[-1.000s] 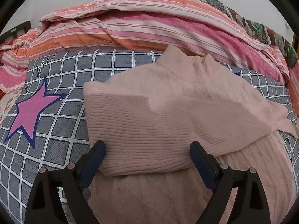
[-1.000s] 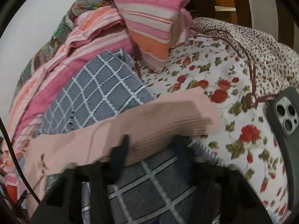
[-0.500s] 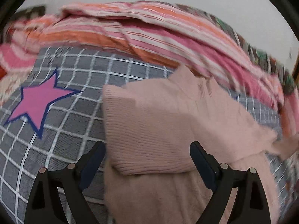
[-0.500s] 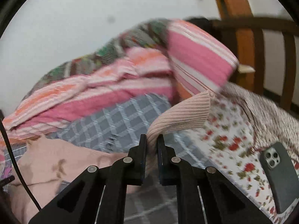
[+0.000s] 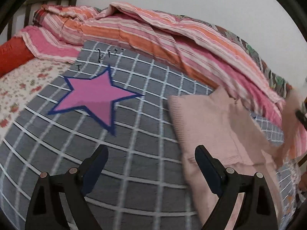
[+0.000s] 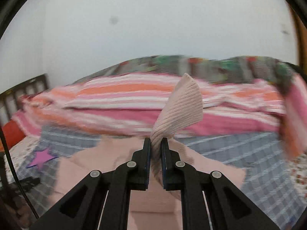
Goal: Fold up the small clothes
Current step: 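Fold the held sleeve across the sweater body with the right tool and release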
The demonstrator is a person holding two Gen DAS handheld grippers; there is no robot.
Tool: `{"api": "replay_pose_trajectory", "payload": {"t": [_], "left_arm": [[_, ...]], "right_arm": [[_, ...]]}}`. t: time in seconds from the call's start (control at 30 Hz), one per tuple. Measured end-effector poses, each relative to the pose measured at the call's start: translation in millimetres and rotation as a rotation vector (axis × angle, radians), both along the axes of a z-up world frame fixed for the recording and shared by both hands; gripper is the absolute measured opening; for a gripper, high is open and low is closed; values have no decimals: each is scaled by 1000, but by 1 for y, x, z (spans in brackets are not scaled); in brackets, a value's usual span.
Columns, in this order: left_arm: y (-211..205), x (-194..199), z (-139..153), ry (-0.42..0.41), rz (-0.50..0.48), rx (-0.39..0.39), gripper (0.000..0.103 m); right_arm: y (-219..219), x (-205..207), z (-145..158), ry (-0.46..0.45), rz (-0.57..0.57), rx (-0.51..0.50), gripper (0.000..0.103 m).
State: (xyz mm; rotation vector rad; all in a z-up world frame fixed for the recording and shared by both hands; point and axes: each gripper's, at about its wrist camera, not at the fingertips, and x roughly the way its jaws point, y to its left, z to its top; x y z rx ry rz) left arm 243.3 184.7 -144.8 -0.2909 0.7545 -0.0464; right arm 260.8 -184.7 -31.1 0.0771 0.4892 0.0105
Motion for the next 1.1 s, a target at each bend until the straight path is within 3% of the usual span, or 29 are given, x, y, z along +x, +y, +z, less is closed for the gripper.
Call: {"api": "replay_pose_trajectory", "payload": {"t": [0.07, 0.2, 0.23, 0.33, 0.4, 0.57, 0.63, 0.8, 0.87, 1.0, 1.1], "left_arm": [[10, -3, -2, -2, 19, 31, 91], [26, -5, -5, 6, 21, 8, 91], [27, -5, -6, 5, 18, 2, 91], [25, -5, -6, 3, -3, 5, 91], [18, -5, -4, -5, -26, -1, 91], [-9, 0, 1, -26, -105, -56, 90], [-24, 2, 4, -34, -143, -71, 88], [-66, 11, 7, -51, -241, -81, 72], [-79, 17, 4, -32, -268, -79, 60], [-95, 31, -11, 40, -251, -93, 54], [-95, 41, -17, 74, -201, -108, 49]], "right_arm": [[44, 16, -10, 40, 70, -6, 10], [104, 38, -45, 126, 173, -8, 11], [111, 41, -54, 154, 192, 0, 14], [124, 51, -83, 254, 297, 61, 41], [123, 46, -88, 263, 293, 39, 43], [67, 12, -74, 198, 252, 104, 55], [35, -4, -70, 180, 205, 109, 55], [-34, -24, -78, 195, 46, 53, 55], [-58, -25, -92, 230, -3, 68, 55], [-90, -20, -119, 299, -22, 187, 55], [-102, -20, -124, 309, -26, 205, 55]]}}
